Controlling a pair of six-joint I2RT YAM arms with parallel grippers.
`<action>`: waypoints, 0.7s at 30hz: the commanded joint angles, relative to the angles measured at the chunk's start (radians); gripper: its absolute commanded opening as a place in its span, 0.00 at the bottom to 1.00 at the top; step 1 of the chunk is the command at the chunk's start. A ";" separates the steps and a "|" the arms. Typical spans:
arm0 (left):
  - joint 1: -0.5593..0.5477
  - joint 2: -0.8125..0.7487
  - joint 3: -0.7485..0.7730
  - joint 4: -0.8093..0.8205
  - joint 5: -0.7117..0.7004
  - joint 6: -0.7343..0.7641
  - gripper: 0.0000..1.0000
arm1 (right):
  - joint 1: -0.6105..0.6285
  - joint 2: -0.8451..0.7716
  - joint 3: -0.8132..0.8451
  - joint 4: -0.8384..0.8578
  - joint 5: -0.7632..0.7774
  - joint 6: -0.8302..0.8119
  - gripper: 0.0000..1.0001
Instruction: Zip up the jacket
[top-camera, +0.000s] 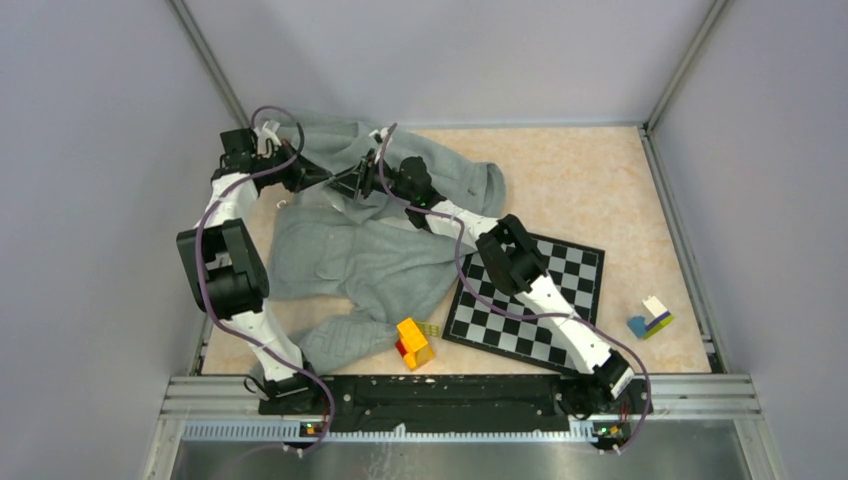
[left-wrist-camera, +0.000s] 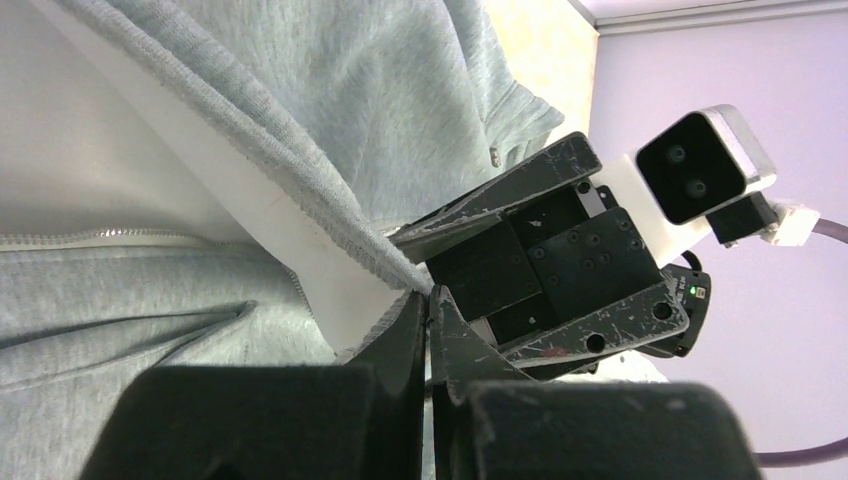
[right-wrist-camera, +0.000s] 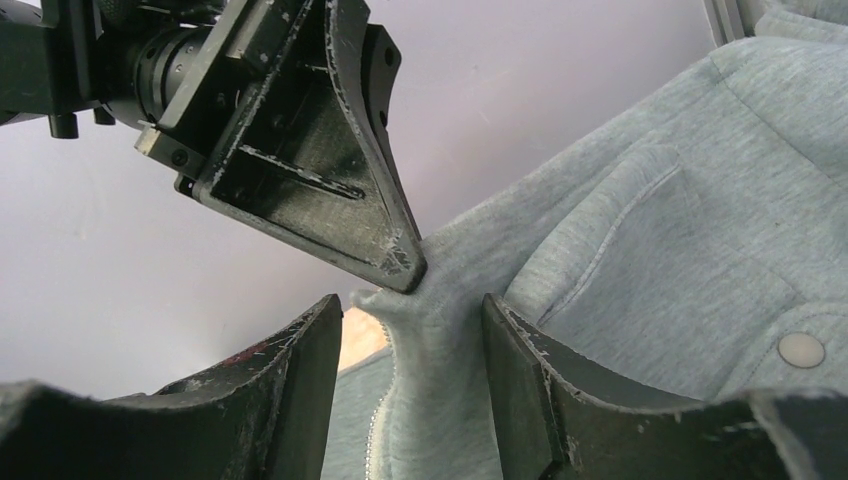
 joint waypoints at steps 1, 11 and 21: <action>0.010 -0.077 -0.005 0.054 0.048 -0.015 0.00 | 0.003 -0.004 0.046 0.039 -0.007 -0.002 0.53; 0.015 -0.075 -0.011 0.061 0.054 -0.020 0.00 | 0.003 0.016 0.087 0.031 0.020 0.008 0.28; 0.015 -0.083 -0.009 0.086 0.071 -0.042 0.00 | 0.009 0.035 0.099 0.043 0.029 0.020 0.38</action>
